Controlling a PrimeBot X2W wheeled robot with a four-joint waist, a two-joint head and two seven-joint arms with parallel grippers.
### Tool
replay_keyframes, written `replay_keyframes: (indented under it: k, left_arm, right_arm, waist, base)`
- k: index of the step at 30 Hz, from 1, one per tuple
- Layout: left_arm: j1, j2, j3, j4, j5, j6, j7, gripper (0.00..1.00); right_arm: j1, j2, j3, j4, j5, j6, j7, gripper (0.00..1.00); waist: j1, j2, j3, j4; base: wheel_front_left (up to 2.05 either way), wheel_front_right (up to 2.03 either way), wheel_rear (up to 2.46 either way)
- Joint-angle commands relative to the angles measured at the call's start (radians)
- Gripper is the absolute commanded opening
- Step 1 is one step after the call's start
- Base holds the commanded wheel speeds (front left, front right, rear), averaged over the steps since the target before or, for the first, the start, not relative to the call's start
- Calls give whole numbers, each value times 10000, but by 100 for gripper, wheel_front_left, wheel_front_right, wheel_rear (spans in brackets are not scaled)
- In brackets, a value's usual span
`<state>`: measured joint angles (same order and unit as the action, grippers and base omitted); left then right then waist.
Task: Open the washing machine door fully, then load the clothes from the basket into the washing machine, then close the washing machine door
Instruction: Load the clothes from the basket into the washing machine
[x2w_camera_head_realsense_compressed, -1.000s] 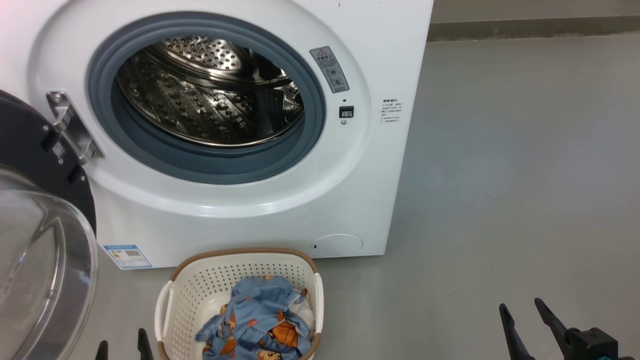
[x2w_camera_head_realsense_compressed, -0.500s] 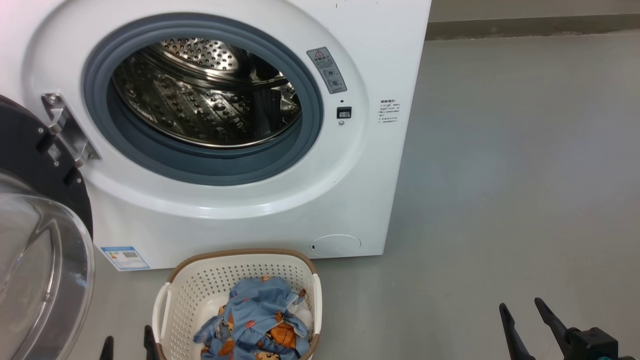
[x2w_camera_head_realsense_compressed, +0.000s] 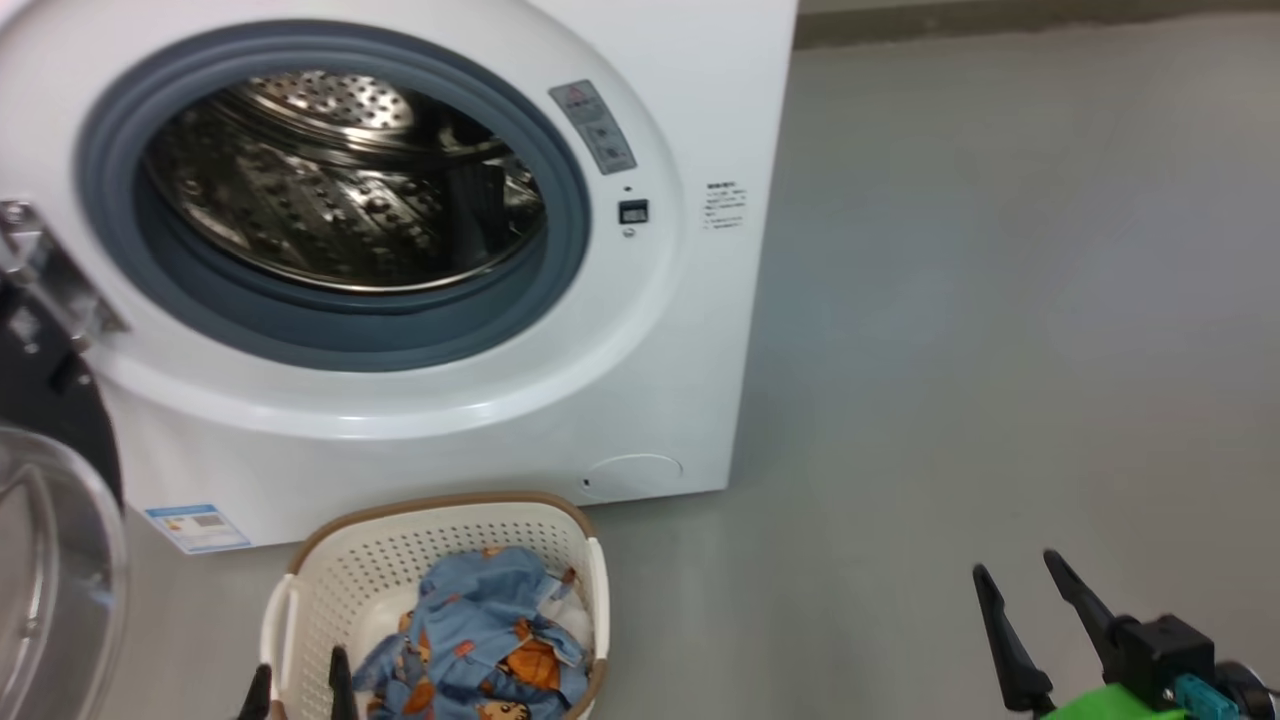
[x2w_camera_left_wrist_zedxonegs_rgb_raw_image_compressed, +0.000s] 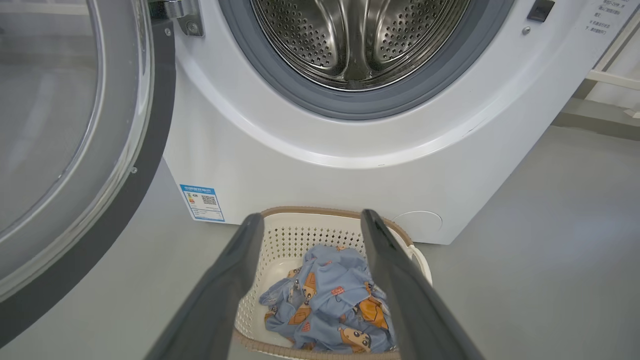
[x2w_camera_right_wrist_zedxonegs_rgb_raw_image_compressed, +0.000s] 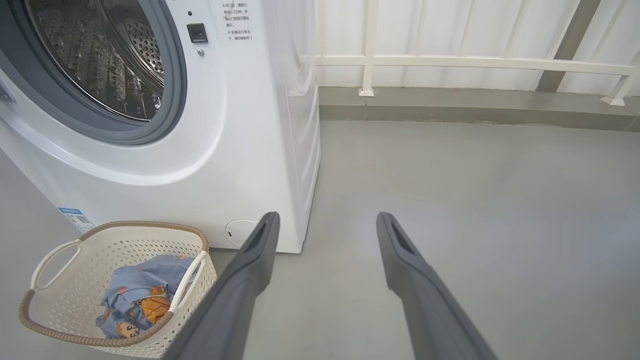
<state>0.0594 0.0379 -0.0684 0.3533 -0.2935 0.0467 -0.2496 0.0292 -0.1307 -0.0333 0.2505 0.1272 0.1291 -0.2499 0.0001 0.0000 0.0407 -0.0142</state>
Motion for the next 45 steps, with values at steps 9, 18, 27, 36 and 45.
replay_keyframes:
  k: [9,18,27,36,45]
  left_arm:
    - [-1317,138,245,981,-59,-254,-121,100]
    - [-2682,236,671,2501,-858,-540,282,100]
    - [-4013,915,637,4043,-1050,-926,1142,100]
    - [-5197,1287,883,5774,-1427,-864,1798,100]
    - [-6403,1553,1039,7164,-1731,-987,1874,100]
  right_arm:
    - [-1059,-31,700,-689,193,16,-118,100]
    - [-1705,194,1112,-1081,297,16,-118,100]
    - [-2378,516,1178,-1332,389,16,-118,100]
    - [-2859,699,1184,-1435,412,16,-118,100]
    - [-3204,748,1320,-1553,330,16,-118,100]
  waist:
    - [-1,0,1232,-1228]
    - [-1,0,2374,-2092]
    - [-1,0,3700,-2685]
    - [-1,0,4574,-2946]
    - [-1,0,5358,-2990]
  base:
    - [0,0,0]
    - [0,0,0]
    - [0,0,0]
    - [0,0,0]
    - [0,0,0]
